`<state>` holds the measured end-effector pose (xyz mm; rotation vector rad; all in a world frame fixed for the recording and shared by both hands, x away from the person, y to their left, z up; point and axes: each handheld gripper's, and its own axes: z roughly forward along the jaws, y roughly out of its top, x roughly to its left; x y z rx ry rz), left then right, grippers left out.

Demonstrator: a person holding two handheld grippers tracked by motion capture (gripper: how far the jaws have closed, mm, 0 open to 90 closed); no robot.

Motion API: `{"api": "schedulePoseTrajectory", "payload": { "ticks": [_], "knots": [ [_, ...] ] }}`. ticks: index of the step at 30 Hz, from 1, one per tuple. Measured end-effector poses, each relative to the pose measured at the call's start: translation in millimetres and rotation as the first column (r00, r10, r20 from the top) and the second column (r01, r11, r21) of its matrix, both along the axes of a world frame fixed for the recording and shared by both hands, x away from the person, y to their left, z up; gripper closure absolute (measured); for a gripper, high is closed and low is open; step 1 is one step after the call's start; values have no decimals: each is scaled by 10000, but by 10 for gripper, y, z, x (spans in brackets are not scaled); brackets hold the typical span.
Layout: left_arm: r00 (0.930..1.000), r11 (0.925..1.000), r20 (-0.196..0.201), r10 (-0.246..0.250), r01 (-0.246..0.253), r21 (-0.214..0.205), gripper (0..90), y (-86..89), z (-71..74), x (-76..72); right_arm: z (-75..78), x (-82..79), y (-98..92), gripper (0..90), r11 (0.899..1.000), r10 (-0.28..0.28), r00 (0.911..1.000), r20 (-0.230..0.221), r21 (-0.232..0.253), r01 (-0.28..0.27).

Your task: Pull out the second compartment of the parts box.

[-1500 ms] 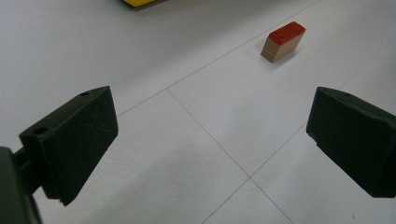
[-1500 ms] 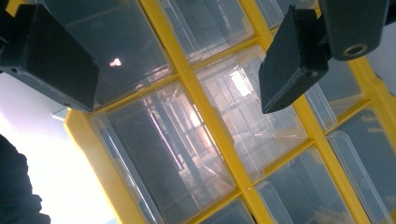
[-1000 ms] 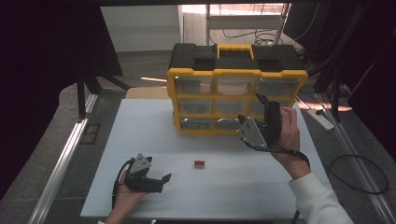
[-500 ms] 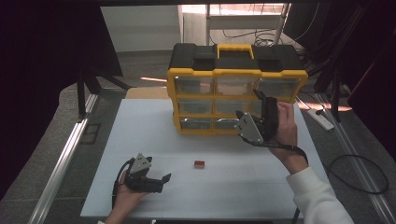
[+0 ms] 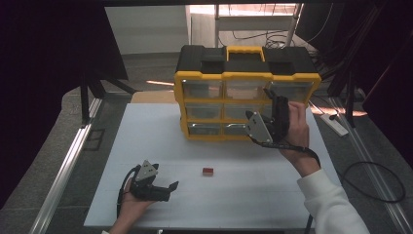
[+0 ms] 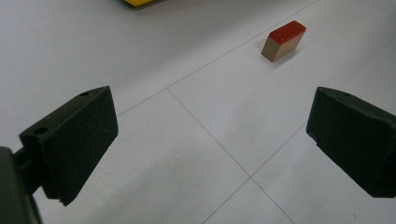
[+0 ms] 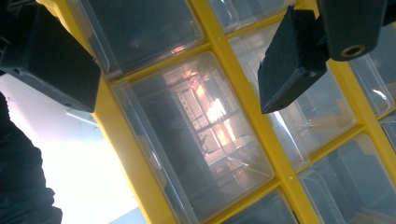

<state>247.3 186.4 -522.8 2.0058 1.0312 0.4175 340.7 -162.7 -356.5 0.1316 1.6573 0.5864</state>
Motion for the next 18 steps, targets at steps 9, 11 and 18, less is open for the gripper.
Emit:
{"api": "schedulePoseTrajectory", "payload": {
  "ticks": [9, 11, 18],
  "knots": [
    [10000, 10000, 8, 12, -12, -2, 22, 1, -1, 1, 29, 40, 13, 140, 10000, -54, 10000, 12, -24, 54],
    [10000, 10000, 8, 5, -5, 8, 21, 2, 0, 1, 36, 52, 14, 141, 10000, -41, 10000, 52, -34, 41],
    [10000, 10000, -3, -12, 12, 9, 22, 0, -1, 1, 60, 76, 24, 148, 10000, -66, 10000, 72, -47, 67]
  ]
}}
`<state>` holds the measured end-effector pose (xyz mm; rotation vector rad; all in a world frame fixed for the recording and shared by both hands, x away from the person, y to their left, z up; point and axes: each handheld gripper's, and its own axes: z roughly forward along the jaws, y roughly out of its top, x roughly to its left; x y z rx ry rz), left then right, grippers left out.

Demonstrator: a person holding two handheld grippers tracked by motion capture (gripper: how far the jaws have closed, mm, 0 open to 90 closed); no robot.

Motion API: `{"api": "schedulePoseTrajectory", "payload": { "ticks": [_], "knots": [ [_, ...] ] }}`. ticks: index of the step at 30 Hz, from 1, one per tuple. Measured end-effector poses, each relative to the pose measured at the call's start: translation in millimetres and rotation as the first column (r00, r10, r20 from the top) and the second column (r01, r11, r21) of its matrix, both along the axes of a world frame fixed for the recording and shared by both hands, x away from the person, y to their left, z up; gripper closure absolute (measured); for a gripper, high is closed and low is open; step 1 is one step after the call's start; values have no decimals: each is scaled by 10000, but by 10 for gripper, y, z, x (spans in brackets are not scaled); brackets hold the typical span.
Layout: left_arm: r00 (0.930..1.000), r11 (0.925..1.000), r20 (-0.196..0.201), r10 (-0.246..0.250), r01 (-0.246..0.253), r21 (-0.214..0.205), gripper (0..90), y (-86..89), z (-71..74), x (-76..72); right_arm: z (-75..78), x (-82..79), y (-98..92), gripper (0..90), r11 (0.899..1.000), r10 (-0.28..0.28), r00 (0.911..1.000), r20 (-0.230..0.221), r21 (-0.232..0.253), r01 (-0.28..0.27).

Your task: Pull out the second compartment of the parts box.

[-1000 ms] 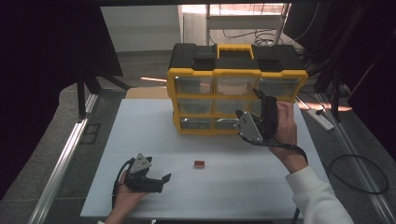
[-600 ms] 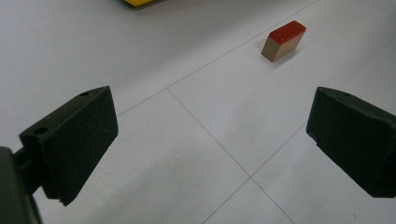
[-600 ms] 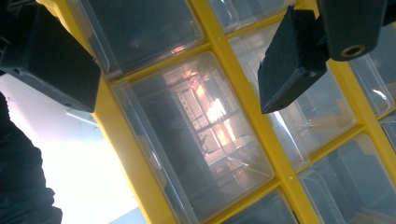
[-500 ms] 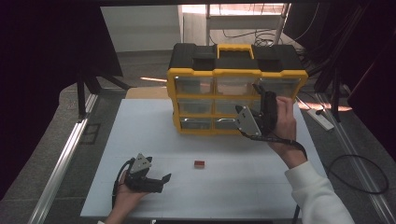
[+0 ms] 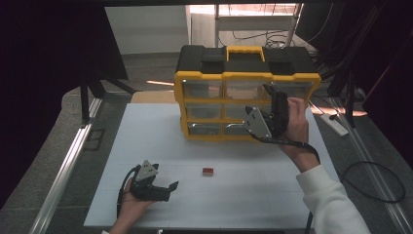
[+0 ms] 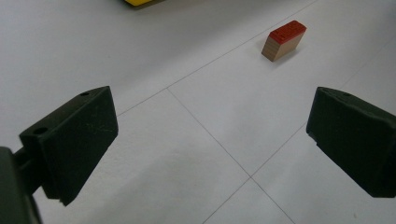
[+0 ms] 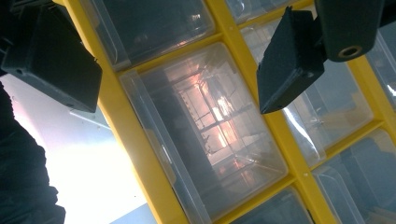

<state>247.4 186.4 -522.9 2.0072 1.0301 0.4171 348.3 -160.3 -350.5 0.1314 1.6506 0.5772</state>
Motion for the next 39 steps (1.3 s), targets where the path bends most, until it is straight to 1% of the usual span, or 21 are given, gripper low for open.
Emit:
{"api": "schedulePoseTrajectory", "payload": {
  "ticks": [16, 37, 39],
  "knots": [
    [10000, 10000, 4, 19, -19, 0, 22, 4, 1, 0, 24, 62, 22, 157, 10000, -29, 9999, 118, -81, 30],
    [10000, 10000, 12, 13, -13, 31, 22, 5, 1, 0, 10, 159, 51, 196, 9997, -59, 10000, 6, -219, 59],
    [10000, 10000, 3, 9, -9, 24, 22, 5, 0, 1, 9, 174, 57, 203, 9995, -65, 10000, 27, -308, 66]
  ]
}}
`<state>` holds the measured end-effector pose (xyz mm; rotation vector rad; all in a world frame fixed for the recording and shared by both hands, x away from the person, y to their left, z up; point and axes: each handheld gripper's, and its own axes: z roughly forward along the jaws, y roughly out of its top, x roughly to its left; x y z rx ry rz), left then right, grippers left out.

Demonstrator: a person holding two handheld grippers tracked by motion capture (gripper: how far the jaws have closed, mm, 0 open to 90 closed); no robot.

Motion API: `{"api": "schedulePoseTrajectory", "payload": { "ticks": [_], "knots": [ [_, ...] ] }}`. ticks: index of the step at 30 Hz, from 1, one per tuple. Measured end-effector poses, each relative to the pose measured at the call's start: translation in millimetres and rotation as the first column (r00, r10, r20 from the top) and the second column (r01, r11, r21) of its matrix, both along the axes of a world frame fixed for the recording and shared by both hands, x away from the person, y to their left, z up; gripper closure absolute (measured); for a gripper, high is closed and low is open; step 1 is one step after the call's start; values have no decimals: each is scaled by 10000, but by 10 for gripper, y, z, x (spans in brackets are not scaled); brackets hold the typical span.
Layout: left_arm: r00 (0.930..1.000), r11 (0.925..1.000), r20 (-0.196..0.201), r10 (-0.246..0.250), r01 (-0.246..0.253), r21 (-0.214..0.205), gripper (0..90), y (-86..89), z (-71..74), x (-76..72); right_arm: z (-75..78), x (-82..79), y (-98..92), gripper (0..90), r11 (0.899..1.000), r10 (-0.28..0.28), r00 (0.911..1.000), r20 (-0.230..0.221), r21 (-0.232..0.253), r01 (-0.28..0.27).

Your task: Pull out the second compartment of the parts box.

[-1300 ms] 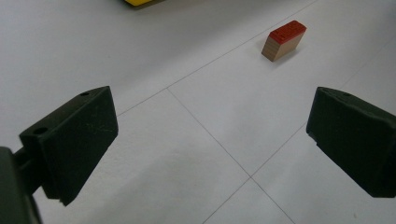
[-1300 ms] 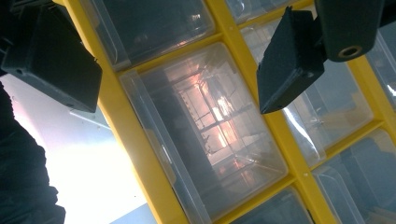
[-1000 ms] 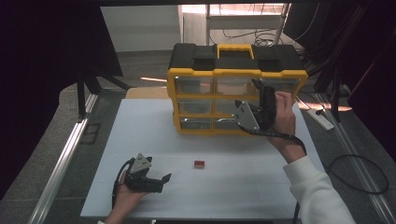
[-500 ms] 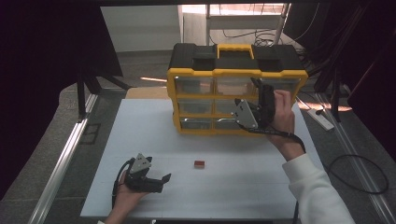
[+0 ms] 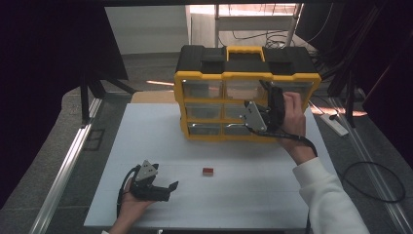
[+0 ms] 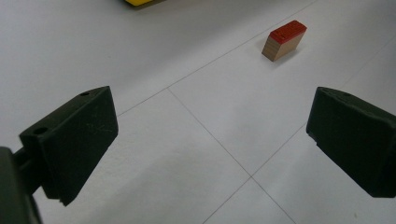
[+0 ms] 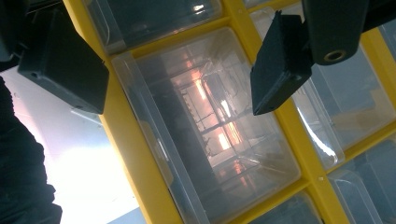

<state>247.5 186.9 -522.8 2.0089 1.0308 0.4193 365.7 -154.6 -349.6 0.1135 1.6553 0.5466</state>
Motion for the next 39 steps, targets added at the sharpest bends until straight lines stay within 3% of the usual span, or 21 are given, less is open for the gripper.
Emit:
{"api": "schedulePoseTrajectory", "payload": {
  "ticks": [39],
  "knots": [
    [10000, 10000, 14, -6, 6, 5, 22, -1, 0, -1, 9, 65, 48, 319, 9993, -80, 9992, 392, -353, 93]
  ]
}}
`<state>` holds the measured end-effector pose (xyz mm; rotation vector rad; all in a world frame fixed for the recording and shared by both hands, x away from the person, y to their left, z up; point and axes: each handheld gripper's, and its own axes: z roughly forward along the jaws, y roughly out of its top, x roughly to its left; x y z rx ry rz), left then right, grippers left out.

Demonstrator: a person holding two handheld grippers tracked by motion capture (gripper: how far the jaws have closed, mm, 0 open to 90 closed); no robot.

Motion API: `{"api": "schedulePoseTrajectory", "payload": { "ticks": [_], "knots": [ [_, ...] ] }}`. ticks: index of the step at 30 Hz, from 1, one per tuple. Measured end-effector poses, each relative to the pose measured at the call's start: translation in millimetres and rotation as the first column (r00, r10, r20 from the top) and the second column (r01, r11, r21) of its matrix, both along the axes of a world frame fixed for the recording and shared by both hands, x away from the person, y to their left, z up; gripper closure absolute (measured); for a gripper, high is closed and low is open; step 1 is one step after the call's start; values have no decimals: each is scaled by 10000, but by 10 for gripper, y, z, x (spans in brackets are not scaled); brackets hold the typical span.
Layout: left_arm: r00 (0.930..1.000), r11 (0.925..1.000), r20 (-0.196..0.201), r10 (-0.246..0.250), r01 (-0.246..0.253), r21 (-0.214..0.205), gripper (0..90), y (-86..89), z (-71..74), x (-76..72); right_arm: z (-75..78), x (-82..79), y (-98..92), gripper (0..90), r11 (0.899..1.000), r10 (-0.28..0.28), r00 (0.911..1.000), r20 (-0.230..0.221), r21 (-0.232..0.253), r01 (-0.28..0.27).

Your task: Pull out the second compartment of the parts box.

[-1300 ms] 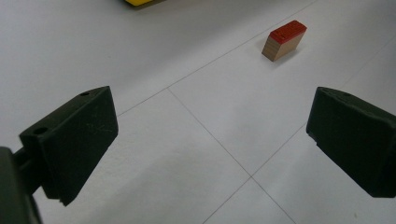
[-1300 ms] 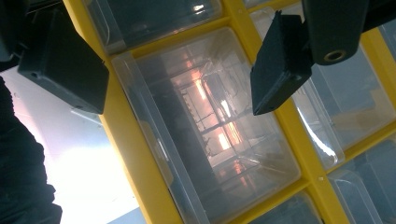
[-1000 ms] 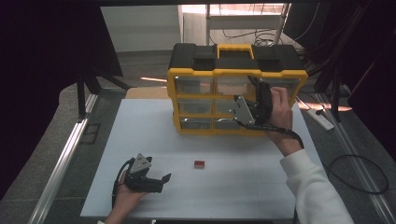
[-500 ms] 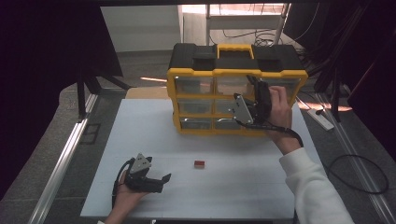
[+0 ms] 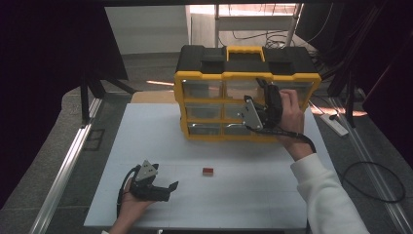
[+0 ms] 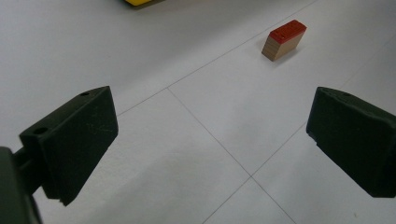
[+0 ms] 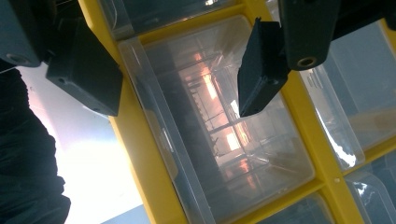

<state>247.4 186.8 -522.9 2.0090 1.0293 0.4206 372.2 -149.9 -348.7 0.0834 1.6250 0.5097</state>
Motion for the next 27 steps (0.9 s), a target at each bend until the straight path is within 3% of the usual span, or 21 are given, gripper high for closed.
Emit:
{"api": "schedulePoseTrajectory", "payload": {
  "ticks": [27],
  "knots": [
    [10000, 10000, 9, 11, -11, -2, 22, 2, 0, -1, -13, -6, 17, 517, 9983, -392, 9958, 828, -387, 425]
  ]
}}
